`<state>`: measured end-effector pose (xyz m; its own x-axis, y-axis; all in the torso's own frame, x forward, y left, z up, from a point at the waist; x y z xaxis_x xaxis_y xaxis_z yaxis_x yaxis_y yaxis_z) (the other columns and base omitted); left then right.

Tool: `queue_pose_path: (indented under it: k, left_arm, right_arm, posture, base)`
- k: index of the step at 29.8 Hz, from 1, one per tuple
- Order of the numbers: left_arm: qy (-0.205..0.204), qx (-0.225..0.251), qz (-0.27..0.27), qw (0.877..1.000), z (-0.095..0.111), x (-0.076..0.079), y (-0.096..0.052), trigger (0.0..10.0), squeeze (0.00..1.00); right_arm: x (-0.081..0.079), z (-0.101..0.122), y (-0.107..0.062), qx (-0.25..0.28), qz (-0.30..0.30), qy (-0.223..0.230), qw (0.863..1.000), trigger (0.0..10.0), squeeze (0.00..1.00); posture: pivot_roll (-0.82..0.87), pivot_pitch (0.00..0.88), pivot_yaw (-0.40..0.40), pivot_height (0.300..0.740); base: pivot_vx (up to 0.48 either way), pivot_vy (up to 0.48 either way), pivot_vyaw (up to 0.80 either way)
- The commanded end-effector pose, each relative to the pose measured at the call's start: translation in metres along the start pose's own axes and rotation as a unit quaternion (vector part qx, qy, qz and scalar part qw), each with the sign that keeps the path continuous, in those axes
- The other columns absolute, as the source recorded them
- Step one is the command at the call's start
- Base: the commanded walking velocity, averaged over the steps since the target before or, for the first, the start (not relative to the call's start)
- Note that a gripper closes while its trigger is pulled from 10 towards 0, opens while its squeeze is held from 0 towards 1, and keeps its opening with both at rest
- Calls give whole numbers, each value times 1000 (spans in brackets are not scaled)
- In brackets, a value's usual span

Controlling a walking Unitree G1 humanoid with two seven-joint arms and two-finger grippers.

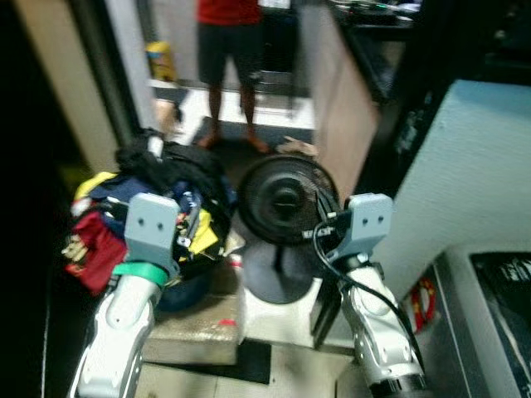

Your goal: Clothes washing

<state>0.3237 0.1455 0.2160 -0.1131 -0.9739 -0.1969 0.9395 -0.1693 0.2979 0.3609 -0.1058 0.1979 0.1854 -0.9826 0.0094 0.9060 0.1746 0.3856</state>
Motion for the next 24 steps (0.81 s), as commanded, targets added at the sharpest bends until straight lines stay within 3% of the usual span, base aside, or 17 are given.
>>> queue_pose_path:
  k: [1,8,18,24]
  left_arm:
    - [4,-19,2,1000,-9,-1,-2,10000,0]
    - [6,-17,3,1000,-8,-2,-2,10000,0]
    - [8,-14,3,1000,-8,-2,-2,10000,0]
    - [8,-15,3,1000,-9,-1,-2,10000,0]
  right_arm:
    - [2,-4,-2,-8,-3,2,1000,10000,0]
    - [2,-3,-1,-7,-3,3,1000,10000,0]
    - [-1,-2,-2,-3,1,9,1000,10000,0]
    - [0,-3,-1,-7,0,4,1000,10000,0]
  posture:
    - [83,23,-17,740]
    - [83,22,-17,740]
    - [83,21,-16,740]
    - [83,21,-16,740]
  base:
    - [0,0,775]
    - [0,0,771]
    - [454,0,0]
    - [464,0,785]
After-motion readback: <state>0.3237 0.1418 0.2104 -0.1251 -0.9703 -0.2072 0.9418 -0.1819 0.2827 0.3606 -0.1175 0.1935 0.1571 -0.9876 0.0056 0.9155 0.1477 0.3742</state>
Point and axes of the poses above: a point about 5 cm out from each wrist's last joint towards the gripper, its own y axis pointing out of the wrist towards the gripper, its own z axis along the axis of the wrist's last joint, x = y × z, the point moved 4 cm from there along y, pointing out of the wrist towards the gripper, and after that the axes turned 1 degree about -y, right-handed, at the moved point
